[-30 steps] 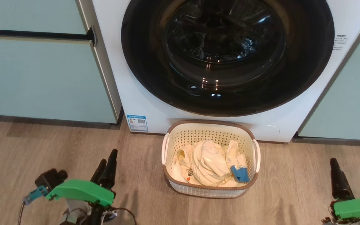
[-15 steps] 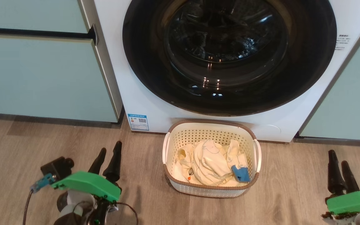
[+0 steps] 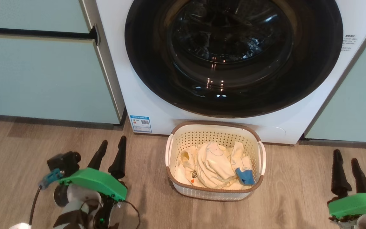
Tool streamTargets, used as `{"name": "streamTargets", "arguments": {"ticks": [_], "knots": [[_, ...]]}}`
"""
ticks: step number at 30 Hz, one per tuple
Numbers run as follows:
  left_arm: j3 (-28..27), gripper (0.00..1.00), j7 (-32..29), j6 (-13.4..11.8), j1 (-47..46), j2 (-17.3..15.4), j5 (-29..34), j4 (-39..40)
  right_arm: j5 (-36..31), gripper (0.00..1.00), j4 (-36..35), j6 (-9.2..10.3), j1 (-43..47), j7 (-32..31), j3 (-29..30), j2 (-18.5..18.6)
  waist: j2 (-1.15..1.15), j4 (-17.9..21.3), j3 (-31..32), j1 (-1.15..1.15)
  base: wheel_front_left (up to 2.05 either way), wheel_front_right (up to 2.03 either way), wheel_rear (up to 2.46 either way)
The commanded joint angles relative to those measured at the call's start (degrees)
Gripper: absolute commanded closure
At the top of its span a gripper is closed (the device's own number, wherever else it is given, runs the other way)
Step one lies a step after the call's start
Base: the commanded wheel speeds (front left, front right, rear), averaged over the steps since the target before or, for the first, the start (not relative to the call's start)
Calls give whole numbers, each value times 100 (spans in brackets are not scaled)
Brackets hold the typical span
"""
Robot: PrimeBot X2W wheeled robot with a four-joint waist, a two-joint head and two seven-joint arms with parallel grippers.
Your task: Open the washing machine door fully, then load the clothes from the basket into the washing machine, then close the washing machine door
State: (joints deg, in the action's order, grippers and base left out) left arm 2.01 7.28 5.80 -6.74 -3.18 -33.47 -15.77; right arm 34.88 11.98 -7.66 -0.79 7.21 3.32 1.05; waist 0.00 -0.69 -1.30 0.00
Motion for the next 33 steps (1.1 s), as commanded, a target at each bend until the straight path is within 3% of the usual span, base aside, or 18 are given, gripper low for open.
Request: {"name": "streamTargets", "arguments": {"ticks": [1, 33], "knots": [[-123, 0, 86, -46, -353, -124, 234, 188, -240, 0, -255, 12, -363, 91, -107, 120, 0, -1, -1, 0, 0, 0, 0], [-291, 0, 626, -88, -772, -90, 2376, -15, -2334, 0, -486, 16, -412, 632, -154, 169, 0, -5, 8, 0, 0, 0, 0]]}}
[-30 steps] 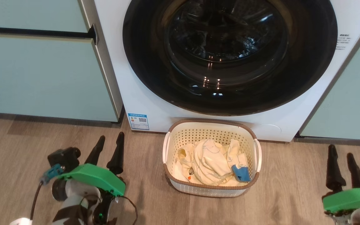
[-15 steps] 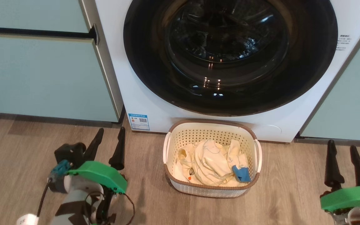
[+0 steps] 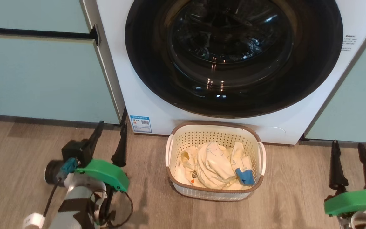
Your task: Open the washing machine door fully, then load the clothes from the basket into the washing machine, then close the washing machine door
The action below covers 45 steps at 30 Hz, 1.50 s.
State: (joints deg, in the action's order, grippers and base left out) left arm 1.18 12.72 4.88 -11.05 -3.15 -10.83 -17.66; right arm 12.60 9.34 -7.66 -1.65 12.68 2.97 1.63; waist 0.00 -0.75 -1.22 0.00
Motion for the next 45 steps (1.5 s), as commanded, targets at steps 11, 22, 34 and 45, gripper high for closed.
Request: {"name": "streamTargets", "arguments": {"ticks": [11, 22, 34, 45], "knots": [[-291, 0, 228, 102, -491, -45, 582, 5, -464, 0, -219, 17, -350, 231, -41, 125, 0, -17, 1, 0, 0, 0, 0], [-342, 0, 228, 164, -523, -7, 530, -240, -35, 0, -74, 17, -322, 231, -73, 125, 0, -27, 12, 0, 0, 0, 0], [-432, 0, 228, 187, -570, 11, 524, -525, -84, 0, -23, 17, -318, 231, -141, 125, 0, -41, 32, 0, 0, 0, 0], [-489, 0, 228, 161, -610, 20, 535, -661, -89, 0, 7, 17, -332, 232, -203, 125, 0, -35, 18, 0, -1, 4, -3]]}}
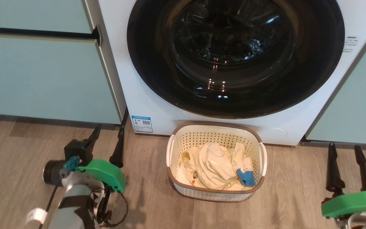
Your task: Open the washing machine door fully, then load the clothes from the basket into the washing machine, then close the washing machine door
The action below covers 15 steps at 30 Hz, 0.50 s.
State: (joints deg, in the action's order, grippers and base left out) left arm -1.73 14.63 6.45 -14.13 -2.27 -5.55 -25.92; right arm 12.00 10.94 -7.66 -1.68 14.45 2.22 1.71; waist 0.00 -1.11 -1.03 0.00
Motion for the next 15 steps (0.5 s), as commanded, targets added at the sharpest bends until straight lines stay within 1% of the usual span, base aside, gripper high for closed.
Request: {"name": "streamTargets", "arguments": {"ticks": [1, 4, 8, 11, 15], "knots": [[-203, 0, 37, 0, -306, -67, 6, 158, -25, 0, -147, 17, -330, 55, -132, 117, 0, 3, -3, 0, -14, 54, -39], [-220, 0, 37, -7, -310, -66, -3, 144, -6, 0, -130, 17, -329, 55, -143, 117, 0, 7, -4, 0, 5, 66, -71], [-223, 0, 37, -8, -307, -64, 0, 156, 28, 0, -105, 17, -321, 55, -154, 117, 0, 12, -7, 0, 54, 72, -126], [-214, 0, 37, -16, -295, -63, 3, 181, 53, 0, -90, 17, -310, 55, -186, 117, 0, 14, -11, 0, 81, 99, -181], [-213, 0, 37, -11, -280, -63, -12, 186, 84, 0, -75, 17, -294, 55, -234, 117, 0, 27, -14, 0, 109, 124, -233]]}}
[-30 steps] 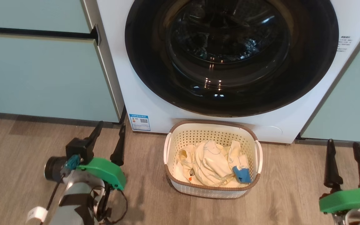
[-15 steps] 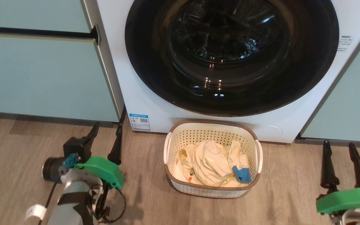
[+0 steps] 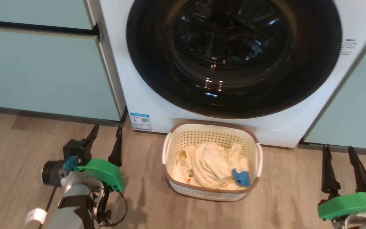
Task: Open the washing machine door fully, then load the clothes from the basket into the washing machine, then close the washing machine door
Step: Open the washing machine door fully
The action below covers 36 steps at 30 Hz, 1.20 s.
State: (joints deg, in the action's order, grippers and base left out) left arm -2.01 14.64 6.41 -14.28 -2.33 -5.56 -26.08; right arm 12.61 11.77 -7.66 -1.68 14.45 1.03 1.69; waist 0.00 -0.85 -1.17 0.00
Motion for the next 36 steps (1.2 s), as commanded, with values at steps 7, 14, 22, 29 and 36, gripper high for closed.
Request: {"name": "streamTargets", "arguments": {"ticks": [7, 14, 22, 29, 36], "knots": [[-147, 0, 36, 7, -262, -55, -60, 197, 31, 0, -136, 17, -302, 55, -127, 119, 0, 16, -10, 0, 116, 130, -246], [-119, 0, 36, 15, -255, -55, -138, 197, 6, 0, -151, 17, -312, 55, -91, 119, 0, 31, -12, 0, 117, 129, -246], [-113, 0, 36, 19, -248, -55, -226, 224, 9, 0, -184, 17, -305, 55, -85, 119, 0, 38, -20, 0, 91, 135, -227], [-110, 0, 36, 35, -248, -55, -197, 201, 91, 0, -262, 17, -354, 55, -41, 119, 0, 35, -39, 0, 62, 62, -124], [-114, 0, 36, 40, -238, -55, -161, 181, 111, 0, -315, 17, -373, 55, -9, 119, 0, 26, -32, 0, 11, 11, -21]]}}
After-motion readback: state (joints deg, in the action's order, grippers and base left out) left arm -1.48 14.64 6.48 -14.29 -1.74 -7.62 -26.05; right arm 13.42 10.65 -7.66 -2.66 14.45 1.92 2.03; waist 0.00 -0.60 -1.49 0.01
